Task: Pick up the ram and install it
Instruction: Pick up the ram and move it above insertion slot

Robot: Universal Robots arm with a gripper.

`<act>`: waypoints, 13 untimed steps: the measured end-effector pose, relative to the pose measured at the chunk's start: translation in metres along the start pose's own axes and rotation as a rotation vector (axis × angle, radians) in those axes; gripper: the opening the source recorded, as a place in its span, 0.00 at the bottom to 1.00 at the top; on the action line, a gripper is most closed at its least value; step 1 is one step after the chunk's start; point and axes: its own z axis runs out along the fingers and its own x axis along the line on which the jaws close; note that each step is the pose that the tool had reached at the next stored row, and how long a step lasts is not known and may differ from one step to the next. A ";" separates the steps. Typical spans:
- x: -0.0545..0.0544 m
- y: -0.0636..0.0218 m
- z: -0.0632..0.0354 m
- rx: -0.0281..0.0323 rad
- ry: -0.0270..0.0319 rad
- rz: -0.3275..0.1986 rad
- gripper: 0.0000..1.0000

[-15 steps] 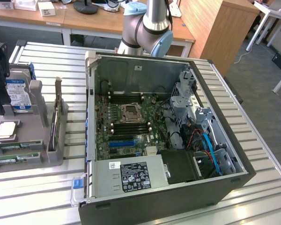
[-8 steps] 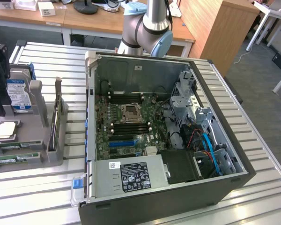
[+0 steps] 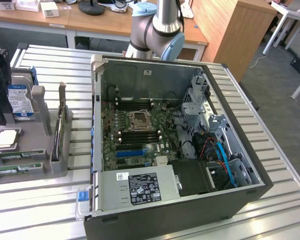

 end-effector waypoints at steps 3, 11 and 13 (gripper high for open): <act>0.000 0.0000 0.0013 0.0002 -0.0001 -0.001 0.36; 0.000 0.0001 0.0052 -0.0001 0.0002 -0.002 0.36; 0.000 0.0000 0.0058 0.0001 -0.0001 -0.002 0.36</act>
